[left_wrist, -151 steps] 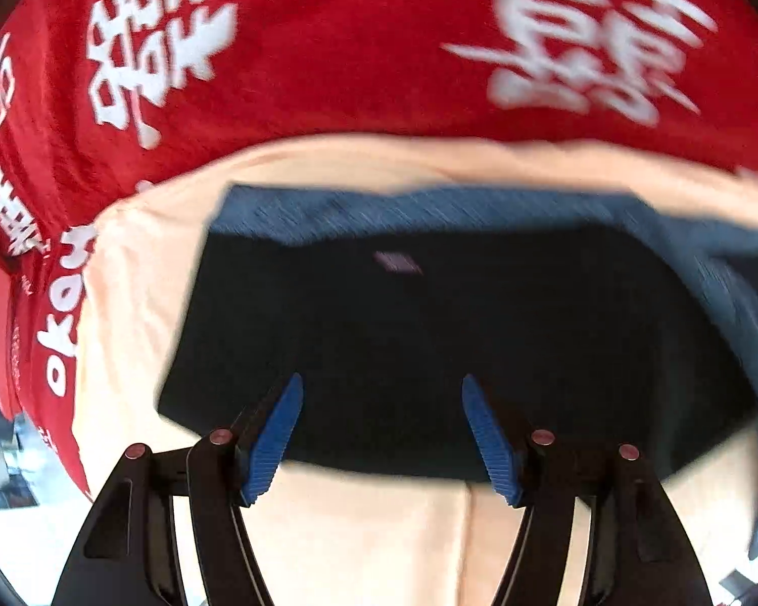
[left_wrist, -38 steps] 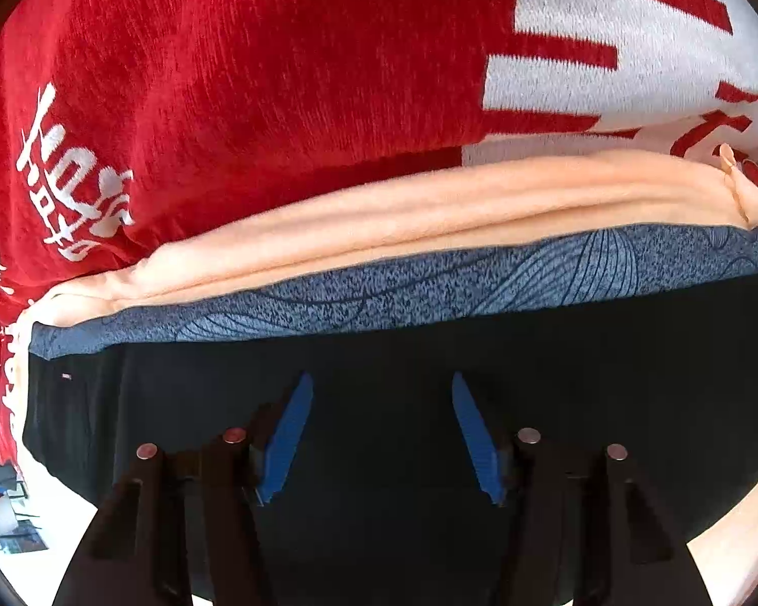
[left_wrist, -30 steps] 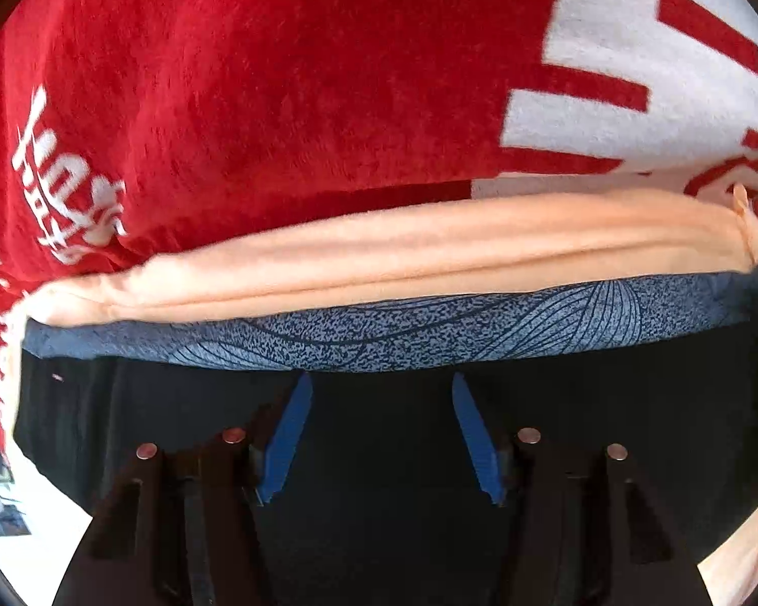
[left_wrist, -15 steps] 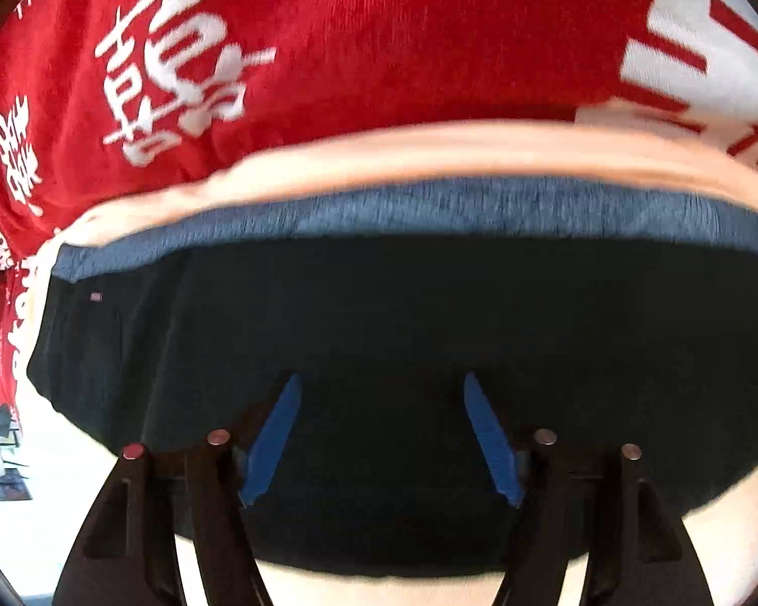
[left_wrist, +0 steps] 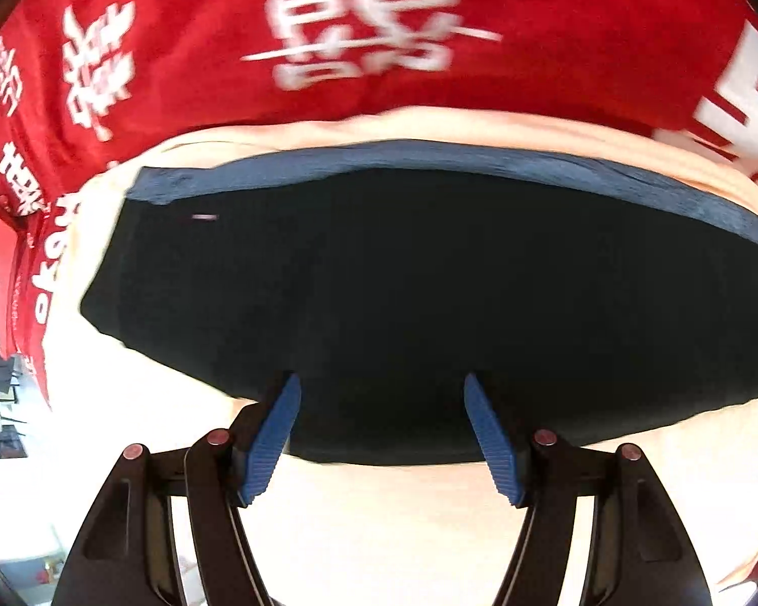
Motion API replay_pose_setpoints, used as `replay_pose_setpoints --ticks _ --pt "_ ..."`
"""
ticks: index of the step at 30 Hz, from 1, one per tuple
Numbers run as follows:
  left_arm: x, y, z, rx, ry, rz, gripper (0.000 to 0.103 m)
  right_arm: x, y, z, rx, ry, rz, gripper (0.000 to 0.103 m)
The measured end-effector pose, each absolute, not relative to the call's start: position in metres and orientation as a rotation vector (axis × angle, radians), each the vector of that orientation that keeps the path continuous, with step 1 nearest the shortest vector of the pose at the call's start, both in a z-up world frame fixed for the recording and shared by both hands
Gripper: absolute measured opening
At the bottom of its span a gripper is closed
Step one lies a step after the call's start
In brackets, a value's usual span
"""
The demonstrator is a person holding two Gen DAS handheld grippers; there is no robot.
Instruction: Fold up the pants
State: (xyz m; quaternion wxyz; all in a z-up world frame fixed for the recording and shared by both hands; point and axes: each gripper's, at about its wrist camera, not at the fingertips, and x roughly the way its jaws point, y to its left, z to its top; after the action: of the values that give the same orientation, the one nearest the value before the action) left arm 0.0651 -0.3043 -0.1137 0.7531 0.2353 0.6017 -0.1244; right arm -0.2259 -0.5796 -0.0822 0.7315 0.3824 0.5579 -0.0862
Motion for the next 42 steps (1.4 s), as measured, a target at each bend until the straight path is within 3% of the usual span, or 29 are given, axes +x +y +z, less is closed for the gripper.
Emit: replay_pose_setpoints --ticks 13,19,21,25,26,27,28,32,38,42 --pt "0.191 -0.15 -0.127 0.534 1.273 -0.175 0.069 -0.084 -0.367 -0.129 1.193 1.119 0.076 0.041" --pt "0.218 -0.121 -0.155 0.533 1.269 -0.172 0.069 -0.063 -0.34 -0.151 1.244 1.129 0.013 0.041" --pt "0.216 -0.119 -0.159 0.533 1.242 -0.192 0.077 -0.061 -0.34 -0.156 1.262 1.114 0.007 0.041" --pt "0.216 -0.113 -0.161 0.513 1.241 -0.22 0.078 -0.053 -0.346 -0.172 1.349 1.101 -0.001 0.041" --pt "0.22 -0.111 -0.16 0.498 1.25 -0.226 0.078 -0.051 -0.347 -0.173 1.357 1.097 -0.004 0.039" --pt "0.221 -0.107 -0.159 0.484 1.256 -0.23 0.078 -0.044 -0.346 -0.17 1.338 1.107 -0.013 0.018" --pt "0.222 -0.104 -0.159 0.482 1.258 -0.234 0.078 -0.042 -0.346 -0.16 1.271 1.114 -0.031 0.011" --pt "0.217 -0.1 -0.161 0.512 1.232 -0.257 0.078 -0.046 -0.332 -0.139 1.14 1.137 -0.031 0.008" --pt "0.211 -0.106 -0.157 0.552 1.21 -0.242 0.079 -0.06 -0.322 -0.171 1.145 1.252 -0.08 0.008" --pt "0.181 -0.131 -0.135 0.583 1.182 -0.327 0.079 -0.088 -0.34 -0.149 1.072 1.284 -0.081 0.009"
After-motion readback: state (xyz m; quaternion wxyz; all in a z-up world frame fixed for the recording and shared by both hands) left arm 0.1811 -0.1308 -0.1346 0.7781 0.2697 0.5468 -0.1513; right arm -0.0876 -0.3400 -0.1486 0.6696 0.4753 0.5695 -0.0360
